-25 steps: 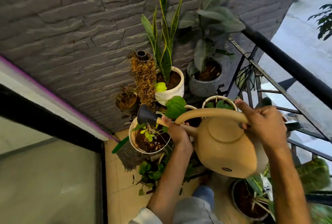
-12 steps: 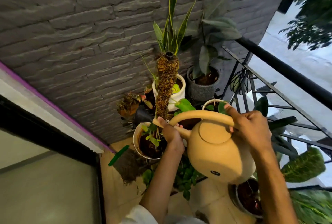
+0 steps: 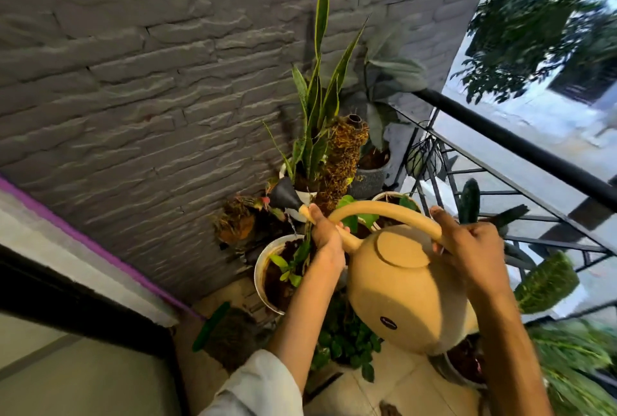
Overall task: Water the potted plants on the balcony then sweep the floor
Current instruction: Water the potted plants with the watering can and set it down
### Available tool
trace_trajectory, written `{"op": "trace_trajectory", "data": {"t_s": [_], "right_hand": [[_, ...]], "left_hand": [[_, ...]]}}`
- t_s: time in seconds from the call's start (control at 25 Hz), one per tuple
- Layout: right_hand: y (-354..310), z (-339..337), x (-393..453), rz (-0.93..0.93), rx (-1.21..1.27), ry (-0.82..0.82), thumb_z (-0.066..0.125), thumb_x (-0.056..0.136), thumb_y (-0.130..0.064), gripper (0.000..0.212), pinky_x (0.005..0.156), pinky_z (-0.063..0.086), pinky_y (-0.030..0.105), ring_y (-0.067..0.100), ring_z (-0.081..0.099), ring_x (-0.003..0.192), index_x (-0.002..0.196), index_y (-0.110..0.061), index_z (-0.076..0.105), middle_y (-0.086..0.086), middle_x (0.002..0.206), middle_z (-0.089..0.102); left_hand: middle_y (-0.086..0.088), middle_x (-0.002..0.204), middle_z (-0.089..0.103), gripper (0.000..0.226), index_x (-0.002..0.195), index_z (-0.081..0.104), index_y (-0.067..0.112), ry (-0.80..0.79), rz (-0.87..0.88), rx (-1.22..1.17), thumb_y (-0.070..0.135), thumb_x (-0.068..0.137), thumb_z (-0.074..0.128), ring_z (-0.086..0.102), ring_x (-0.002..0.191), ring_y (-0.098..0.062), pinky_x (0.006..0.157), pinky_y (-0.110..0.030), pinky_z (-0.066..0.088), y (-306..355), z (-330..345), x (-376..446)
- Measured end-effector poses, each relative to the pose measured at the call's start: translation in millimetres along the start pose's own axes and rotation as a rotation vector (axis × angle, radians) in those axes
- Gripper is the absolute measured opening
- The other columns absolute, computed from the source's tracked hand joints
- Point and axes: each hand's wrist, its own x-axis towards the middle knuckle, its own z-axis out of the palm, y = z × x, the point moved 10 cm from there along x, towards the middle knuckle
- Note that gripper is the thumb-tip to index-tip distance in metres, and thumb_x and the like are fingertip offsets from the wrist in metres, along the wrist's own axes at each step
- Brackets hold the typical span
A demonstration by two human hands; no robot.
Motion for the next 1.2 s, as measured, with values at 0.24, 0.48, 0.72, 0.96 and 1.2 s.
{"op": "trace_trajectory", "data": {"t_s": [0.24, 0.48, 0.72, 0.96, 1.2], "right_hand": [[-8.4, 17.8, -29.4, 0.053, 0.032, 0.012, 0.068, 0.085, -0.070, 0.068, 0.064, 0.043, 0.043, 0.026, 0.051, 0.057, 0.064, -0.006, 0.075, 0.009, 0.055, 0.065], [-14.1, 22.4, -41.6, 0.050, 0.023, 0.011, 0.070, 0.082, -0.071, 0.063, 0.077, 0.056, 0.056, 0.050, 0.063, 0.080, 0.068, -0.009, 0.078, 0.024, 0.071, 0.069], [-3.5, 23.8, -36.3, 0.080, 0.002, -0.022, 0.072, 0.093, -0.048, 0.042, 0.087, 0.056, 0.057, 0.043, 0.068, 0.088, 0.084, -0.007, 0.081, 0.021, 0.074, 0.072], [15.1, 25.7, -36.6, 0.022, -0.085, -0.149, 0.064, 0.099, -0.011, 0.021, 0.071, 0.047, 0.036, 0.028, 0.063, 0.078, 0.100, -0.027, 0.078, 0.017, 0.075, 0.069], [47.6, 10.2, -24.7, 0.101, -0.008, -0.164, 0.061, 0.091, 0.000, 0.024, 0.069, 0.043, 0.040, 0.029, 0.060, 0.077, 0.087, -0.013, 0.081, 0.015, 0.065, 0.067]], "left_hand": [[-0.010, 0.085, 0.058, 0.056, 0.110, 0.052, 0.008, -0.040, -0.028, 0.043, 0.063, 0.103, 0.042, 0.058, 0.074, -0.022, 0.095, -0.040, 0.050, 8.8, -19.3, 1.4], [-0.010, 0.086, 0.061, 0.059, 0.113, 0.053, 0.010, -0.034, -0.004, 0.018, 0.066, 0.102, 0.041, 0.061, 0.074, -0.022, 0.085, -0.039, 0.052, 12.8, -33.0, -4.5], [-0.007, 0.087, 0.058, 0.058, 0.113, 0.053, 0.012, 0.001, -0.027, -0.025, 0.067, 0.101, 0.042, 0.059, 0.074, -0.020, 0.081, -0.037, 0.049, 0.0, -50.1, -18.0], [-0.008, 0.088, 0.059, 0.064, 0.126, 0.055, 0.013, 0.045, 0.010, -0.069, 0.069, 0.096, 0.050, 0.061, 0.075, -0.020, 0.070, -0.033, 0.051, -16.6, -66.4, -20.5], [-0.013, 0.109, 0.067, 0.068, 0.127, 0.057, 0.014, 0.115, 0.058, -0.062, 0.074, 0.094, 0.049, 0.066, 0.079, -0.021, 0.063, -0.032, 0.049, -34.0, -70.7, -23.0]]}}
